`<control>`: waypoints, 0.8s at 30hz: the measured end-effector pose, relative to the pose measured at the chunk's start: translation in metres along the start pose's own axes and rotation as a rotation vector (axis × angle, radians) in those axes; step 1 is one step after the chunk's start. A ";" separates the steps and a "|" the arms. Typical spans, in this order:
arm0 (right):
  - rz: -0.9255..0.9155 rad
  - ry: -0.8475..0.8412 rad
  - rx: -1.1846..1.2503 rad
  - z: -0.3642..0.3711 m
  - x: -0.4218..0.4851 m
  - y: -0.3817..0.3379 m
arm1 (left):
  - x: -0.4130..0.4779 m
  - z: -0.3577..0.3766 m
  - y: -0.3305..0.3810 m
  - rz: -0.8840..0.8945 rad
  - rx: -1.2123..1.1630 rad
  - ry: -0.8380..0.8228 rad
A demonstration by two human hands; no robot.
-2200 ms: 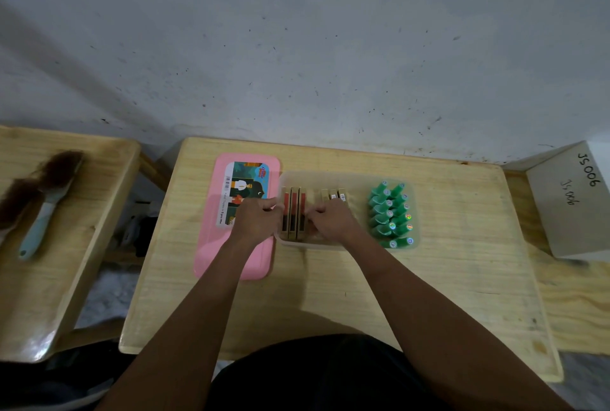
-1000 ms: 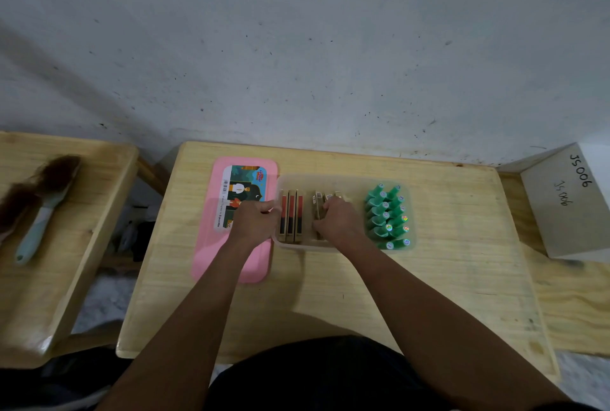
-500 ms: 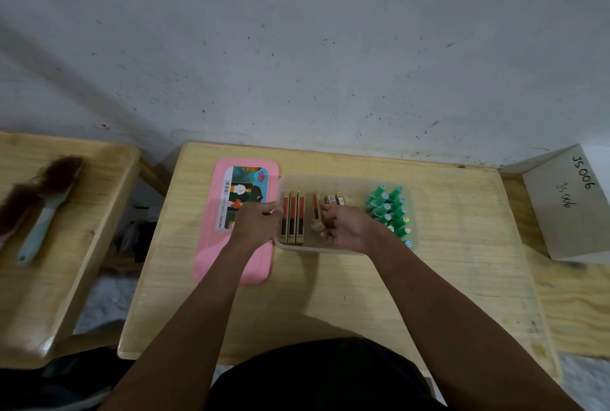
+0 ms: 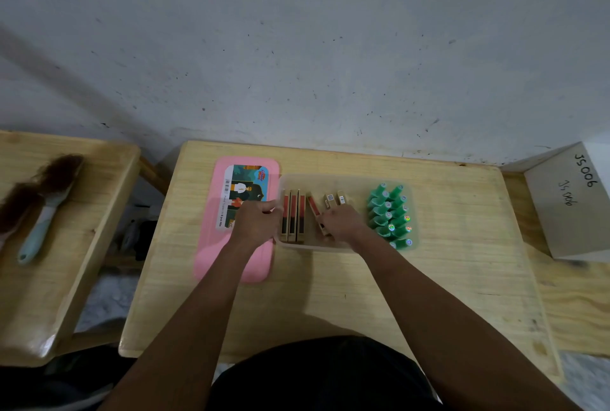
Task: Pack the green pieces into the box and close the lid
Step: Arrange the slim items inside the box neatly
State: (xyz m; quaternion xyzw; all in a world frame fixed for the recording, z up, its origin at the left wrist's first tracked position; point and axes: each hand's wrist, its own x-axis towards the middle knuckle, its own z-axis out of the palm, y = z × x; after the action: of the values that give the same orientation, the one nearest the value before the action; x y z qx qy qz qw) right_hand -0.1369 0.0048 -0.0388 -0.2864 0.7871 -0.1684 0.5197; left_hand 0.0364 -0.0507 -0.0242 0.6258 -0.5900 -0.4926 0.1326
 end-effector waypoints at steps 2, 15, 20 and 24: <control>-0.058 0.052 -0.121 0.007 0.005 0.003 | -0.001 0.001 0.001 0.008 -0.002 0.006; -0.194 0.102 -0.123 0.022 0.010 0.004 | -0.001 -0.001 0.002 -0.020 -0.017 -0.021; -0.198 0.112 -0.095 0.023 0.011 0.004 | -0.002 -0.002 0.002 -0.020 -0.018 -0.017; -0.224 0.106 -0.158 0.022 0.009 0.002 | -0.002 -0.002 0.002 -0.018 -0.010 -0.022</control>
State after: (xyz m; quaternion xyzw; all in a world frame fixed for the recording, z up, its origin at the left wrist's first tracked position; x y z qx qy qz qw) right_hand -0.1201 0.0015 -0.0550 -0.4033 0.7873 -0.1778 0.4313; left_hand 0.0369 -0.0504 -0.0206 0.6251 -0.5832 -0.5035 0.1249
